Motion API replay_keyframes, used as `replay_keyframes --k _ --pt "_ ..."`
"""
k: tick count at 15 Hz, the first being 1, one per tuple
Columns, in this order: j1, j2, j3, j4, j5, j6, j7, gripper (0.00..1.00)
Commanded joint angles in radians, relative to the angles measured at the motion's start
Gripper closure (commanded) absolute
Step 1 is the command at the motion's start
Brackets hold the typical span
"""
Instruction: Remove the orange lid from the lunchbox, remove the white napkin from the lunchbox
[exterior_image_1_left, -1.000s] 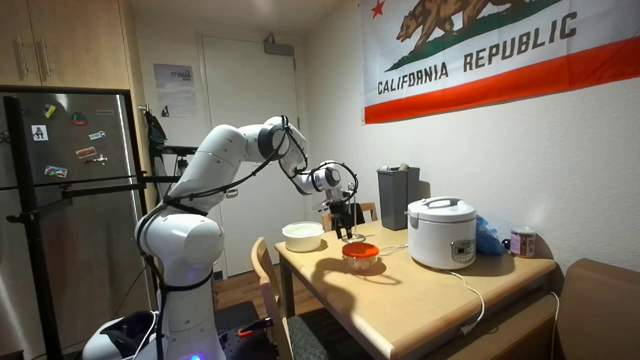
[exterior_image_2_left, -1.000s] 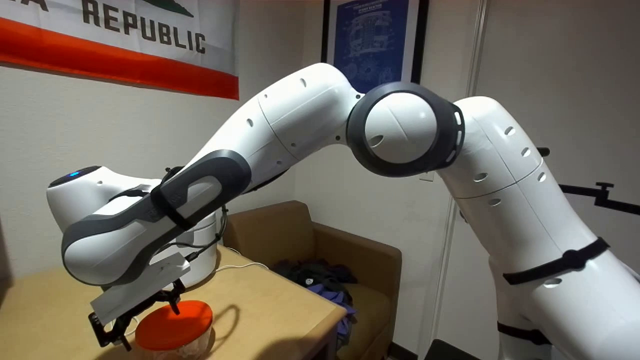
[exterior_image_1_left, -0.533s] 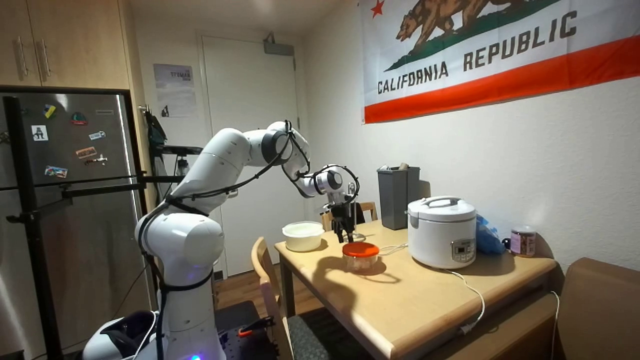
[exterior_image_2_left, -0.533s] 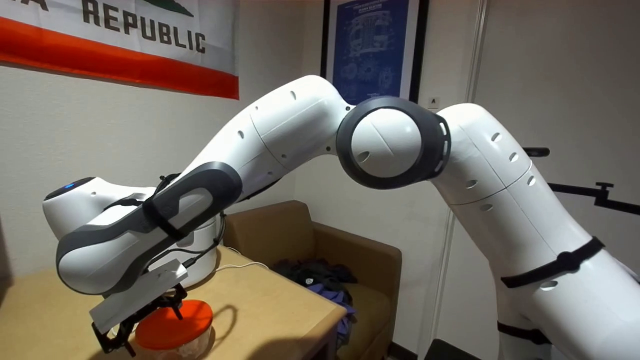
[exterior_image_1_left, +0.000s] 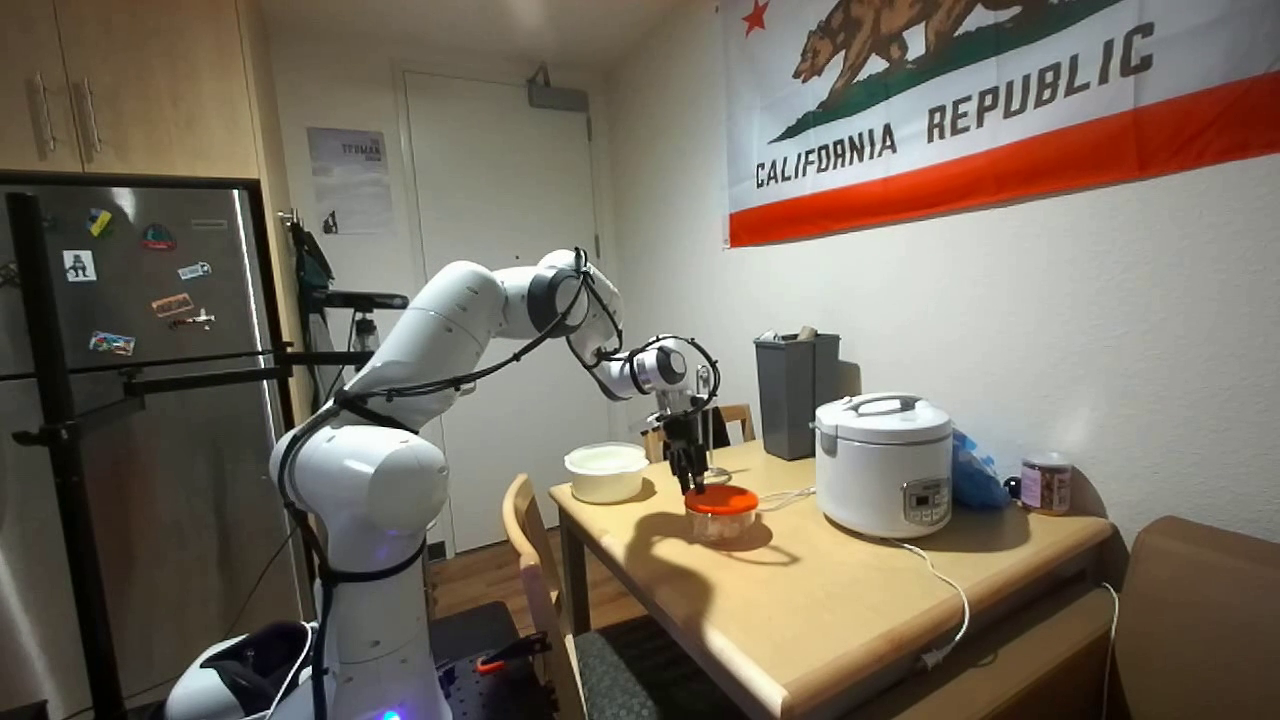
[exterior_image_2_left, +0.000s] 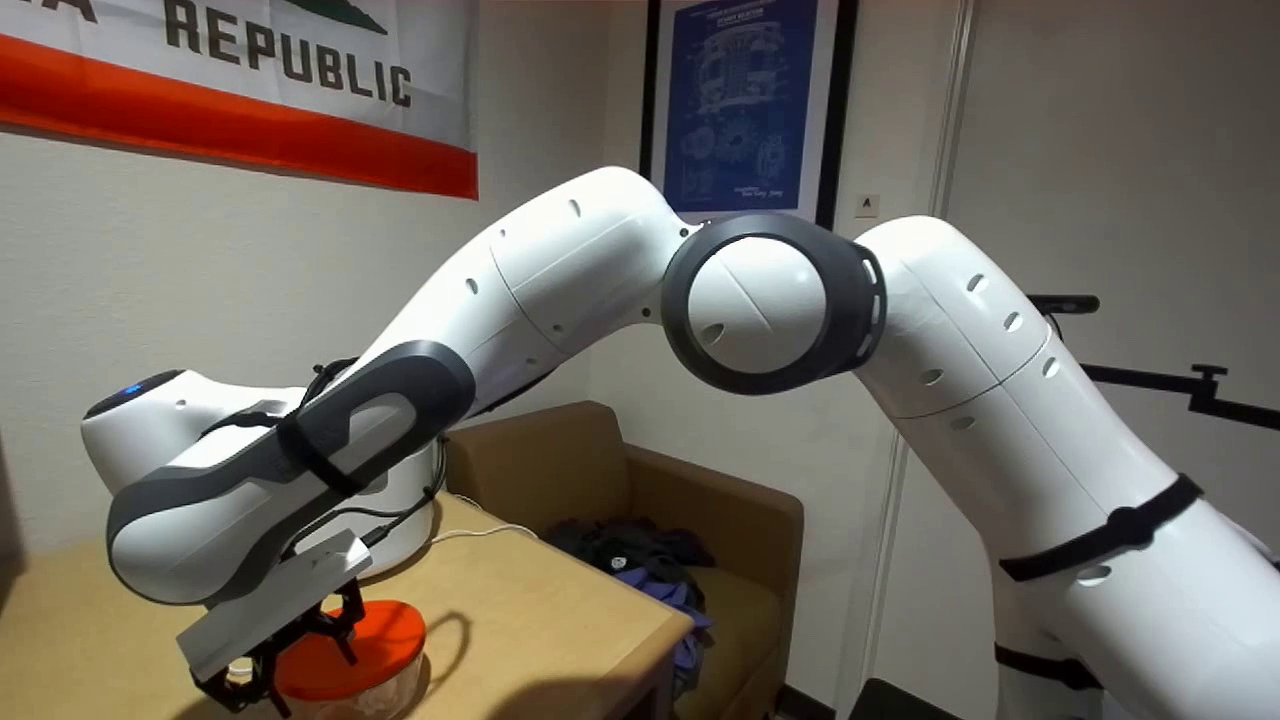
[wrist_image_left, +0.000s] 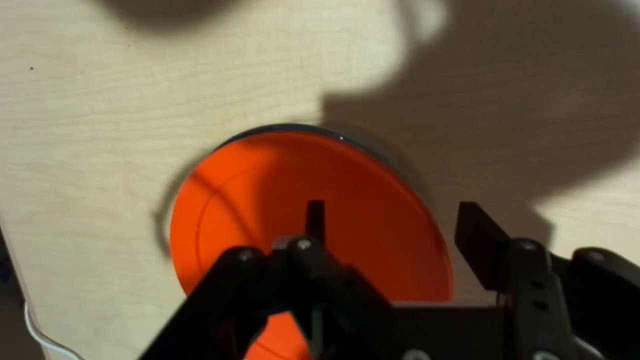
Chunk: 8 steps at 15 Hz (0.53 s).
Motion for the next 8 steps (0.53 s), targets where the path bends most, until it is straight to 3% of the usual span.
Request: replay_keyframes --k 1,5,8 --pt "0.01 -0.002 -0.005 0.027 -0.017 -0.035 0.034 0.62" --pt "0.015 -0.008 -0.005 0.035 -0.019 -0.033 0.032 0.91" --pt "0.019 -0.011 -0.005 0.044 -0.021 -0.031 0.033 0.95"
